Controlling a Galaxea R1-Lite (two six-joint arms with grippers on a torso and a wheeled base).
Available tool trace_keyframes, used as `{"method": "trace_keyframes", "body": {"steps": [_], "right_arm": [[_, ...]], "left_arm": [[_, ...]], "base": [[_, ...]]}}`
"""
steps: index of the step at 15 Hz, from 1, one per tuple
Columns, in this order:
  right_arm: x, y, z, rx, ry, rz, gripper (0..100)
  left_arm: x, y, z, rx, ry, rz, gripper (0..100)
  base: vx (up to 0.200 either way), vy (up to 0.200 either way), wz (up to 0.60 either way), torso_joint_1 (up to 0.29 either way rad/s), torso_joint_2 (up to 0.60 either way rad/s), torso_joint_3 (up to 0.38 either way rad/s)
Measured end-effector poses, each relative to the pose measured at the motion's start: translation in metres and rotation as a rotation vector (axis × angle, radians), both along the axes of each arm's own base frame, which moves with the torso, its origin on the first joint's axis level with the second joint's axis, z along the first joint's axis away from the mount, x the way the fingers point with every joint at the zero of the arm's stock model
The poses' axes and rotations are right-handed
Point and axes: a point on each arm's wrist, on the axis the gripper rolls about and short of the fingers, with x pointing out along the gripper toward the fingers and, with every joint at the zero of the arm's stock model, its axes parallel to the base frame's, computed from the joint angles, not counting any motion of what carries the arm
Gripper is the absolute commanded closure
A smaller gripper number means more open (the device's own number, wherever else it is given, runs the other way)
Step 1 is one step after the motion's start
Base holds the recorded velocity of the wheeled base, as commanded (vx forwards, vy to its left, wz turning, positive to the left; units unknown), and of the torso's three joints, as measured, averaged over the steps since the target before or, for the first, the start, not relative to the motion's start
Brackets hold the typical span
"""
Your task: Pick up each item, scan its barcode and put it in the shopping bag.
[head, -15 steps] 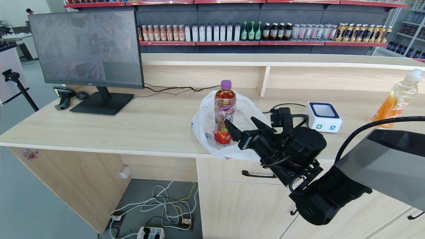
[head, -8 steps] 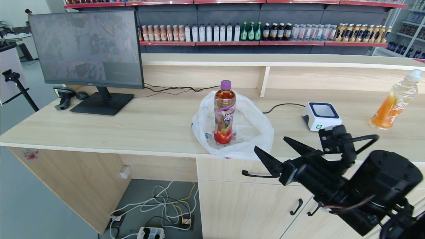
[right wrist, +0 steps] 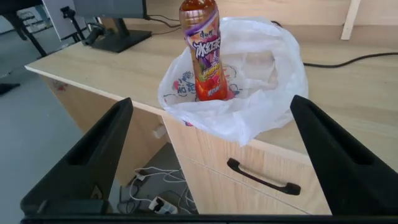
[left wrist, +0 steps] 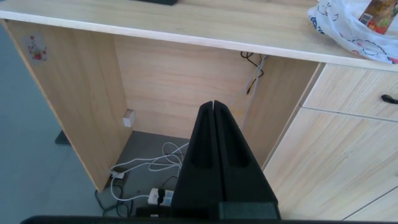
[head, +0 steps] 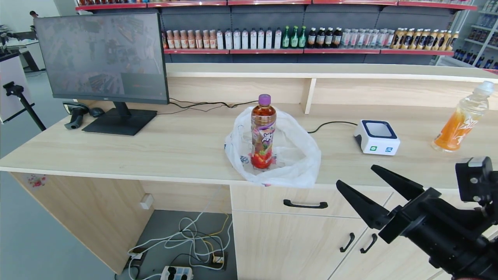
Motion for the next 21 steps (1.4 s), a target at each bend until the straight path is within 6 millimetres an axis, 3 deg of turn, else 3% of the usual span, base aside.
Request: {"method": "trace_keyframes", "body": {"steps": [5, 9, 12, 14, 21], "right_arm": [[-0.006, -0.004, 0.000, -0.001, -0.002, -0.001, 0], [-0.011, -0.008, 0.001, -0.006, -0.015, -0.002, 0], [-0.012, -0.008, 0.003, -0.001, -0.025, -0.001, 0], [-0.012, -0.009, 0.003, -0.002, -0.027, -0.003, 0], [-0.011, -0.009, -0.001, -0.008, -0.005, -0.003, 0]], "left_arm": [[0.000, 0.000, 0.000, 0.000, 0.000, -0.001, 100], [0.000, 0.000, 0.000, 0.000, 0.000, 0.000, 100], [0.000, 0.000, 0.000, 0.001, 0.002, 0.000, 100], [0.000, 0.000, 0.000, 0.000, 0.003, 0.000, 100], [0.000, 0.000, 0.000, -0.002, 0.004, 0.000, 100]], "base": [[0.000, 0.000, -0.60, -0.001, 0.00, 0.004], [0.000, 0.000, 0.00, 0.000, 0.00, 0.000], [-0.200, 0.000, 0.00, 0.004, 0.00, 0.001], [-0.200, -0.200, 0.00, 0.002, 0.00, 0.000], [0.000, -0.200, 0.00, -0.001, 0.00, 0.002]]}}
